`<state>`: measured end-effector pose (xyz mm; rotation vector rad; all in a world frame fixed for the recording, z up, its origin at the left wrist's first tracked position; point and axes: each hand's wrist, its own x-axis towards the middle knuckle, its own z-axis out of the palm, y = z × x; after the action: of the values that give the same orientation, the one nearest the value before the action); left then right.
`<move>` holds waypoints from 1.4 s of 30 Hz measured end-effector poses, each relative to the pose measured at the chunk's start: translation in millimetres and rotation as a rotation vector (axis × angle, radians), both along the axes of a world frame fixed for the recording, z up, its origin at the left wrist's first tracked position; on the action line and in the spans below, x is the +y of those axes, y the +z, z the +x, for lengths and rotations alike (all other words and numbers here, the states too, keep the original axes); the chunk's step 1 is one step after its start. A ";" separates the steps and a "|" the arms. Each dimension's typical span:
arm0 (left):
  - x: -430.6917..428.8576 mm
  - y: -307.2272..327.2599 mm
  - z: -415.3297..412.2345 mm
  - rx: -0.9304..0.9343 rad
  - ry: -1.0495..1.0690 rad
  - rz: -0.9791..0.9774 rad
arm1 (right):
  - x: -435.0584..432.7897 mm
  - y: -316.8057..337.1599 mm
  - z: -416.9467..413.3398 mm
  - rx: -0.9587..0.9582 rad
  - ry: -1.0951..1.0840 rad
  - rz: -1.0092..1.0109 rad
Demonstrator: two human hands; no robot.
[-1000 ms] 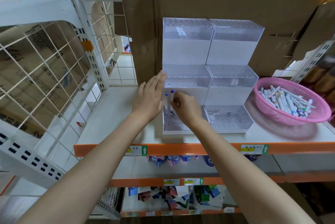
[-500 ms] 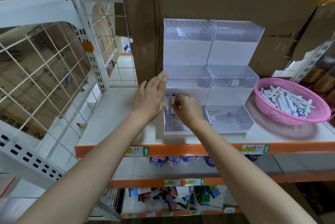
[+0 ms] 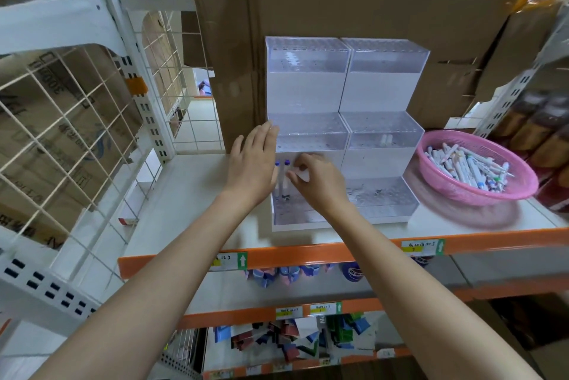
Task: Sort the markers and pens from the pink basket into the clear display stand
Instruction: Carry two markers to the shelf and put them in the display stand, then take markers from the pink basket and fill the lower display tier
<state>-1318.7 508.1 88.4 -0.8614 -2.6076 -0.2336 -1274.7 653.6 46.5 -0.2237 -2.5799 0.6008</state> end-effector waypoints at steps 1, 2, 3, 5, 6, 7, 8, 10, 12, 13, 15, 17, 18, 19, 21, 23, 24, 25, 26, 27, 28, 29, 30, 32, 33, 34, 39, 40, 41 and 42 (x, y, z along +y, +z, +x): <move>4.7 1.7 2.5 0.019 0.001 0.000 | 3.1 2.3 2.6 0.058 -0.001 0.065; 9.9 3.3 5.0 0.036 -0.003 -0.007 | 6.6 3.9 4.9 0.099 -0.007 0.137; 15.7 5.0 7.7 0.052 -0.014 -0.014 | 10.2 6.1 7.6 0.122 -0.022 0.199; 28.0 8.4 12.8 0.074 -0.042 -0.025 | 18.2 10.9 14.1 0.166 -0.065 0.295; 34.4 10.0 15.7 0.081 -0.053 -0.029 | 23.2 12.7 17.5 0.193 -0.087 0.336; 41.0 10.6 18.7 0.086 -0.063 -0.030 | 28.6 14.4 21.1 0.209 -0.105 0.368; 47.8 11.3 22.3 0.087 -0.073 -0.029 | 35.3 15.3 24.3 0.215 -0.118 0.388; 63.0 12.0 30.2 0.078 -0.097 -0.034 | 51.2 16.6 31.0 0.214 -0.148 0.395; 81.0 11.5 38.9 0.070 -0.122 -0.036 | 69.7 17.0 39.6 0.210 -0.179 0.389; 91.3 10.6 42.9 0.073 -0.131 -0.035 | 80.1 16.8 44.5 0.208 -0.187 0.391; 114.0 8.7 51.4 0.072 -0.146 -0.043 | 103.0 16.1 54.2 0.196 -0.189 0.400; 139.3 4.9 61.0 0.081 -0.169 -0.031 | 127.4 15.8 63.2 0.176 -0.185 0.401; 152.4 2.0 66.1 0.088 -0.180 -0.014 | 140.1 15.1 67.6 0.171 -0.179 0.390; 166.1 -1.3 70.9 0.094 -0.186 0.006 | 152.6 14.4 72.1 0.169 -0.173 0.377; 194.0 -6.9 80.8 0.083 -0.185 0.009 | 177.2 12.9 81.5 0.165 -0.162 0.360; 221.4 -11.6 89.3 0.071 -0.180 -0.003 | 202.3 10.6 89.9 0.145 -0.151 0.340; 234.1 -12.9 93.4 0.078 -0.181 0.005 | 215.0 9.0 93.6 0.132 -0.142 0.325; 246.6 -13.9 97.5 0.082 -0.181 0.018 | 227.8 7.4 97.2 0.122 -0.136 0.315; 259.0 -15.9 101.2 0.077 -0.181 0.033 | 240.4 4.8 100.6 0.113 -0.132 0.316; 270.7 -18.0 105.1 0.068 -0.184 0.050 | 252.2 2.3 104.3 0.102 -0.129 0.325; 281.8 -20.7 107.6 0.069 -0.189 0.066 | 263.6 -0.3 107.2 0.085 -0.124 0.328; 292.3 -22.5 109.8 0.085 -0.195 0.080 | 274.7 -2.6 109.8 0.065 -0.119 0.321; 303.0 -24.5 111.0 0.101 -0.203 0.084 | 284.8 -4.3 112.1 0.049 -0.118 0.312; 322.7 -27.7 112.3 0.073 -0.221 0.055 | 304.2 -6.7 113.8 0.010 -0.135 0.302; 331.5 -29.3 111.5 0.041 -0.231 0.047 | 313.9 -7.9 112.7 -0.023 -0.152 0.283; 339.9 -31.6 109.0 -0.005 -0.240 0.054 | 323.0 -8.1 110.9 -0.059 -0.175 0.244; 373.4 -40.4 86.9 -0.359 -0.197 0.124 | 359.3 -13.9 95.8 -0.299 -0.267 -0.021; 378.5 -40.9 81.6 -0.390 -0.173 0.107 | 362.9 -15.7 92.5 -0.319 -0.269 -0.058; 382.7 -40.3 77.9 -0.417 -0.154 0.081 | 365.4 -17.9 88.3 -0.329 -0.270 -0.094; 387.0 -39.9 74.5 -0.435 -0.139 0.045 | 367.2 -20.1 84.0 -0.333 -0.273 -0.124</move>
<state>-1244.2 895.1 48.5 -1.0779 -2.9217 -0.5736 -1190.7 1020.8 26.3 -0.7618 -2.7564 0.6678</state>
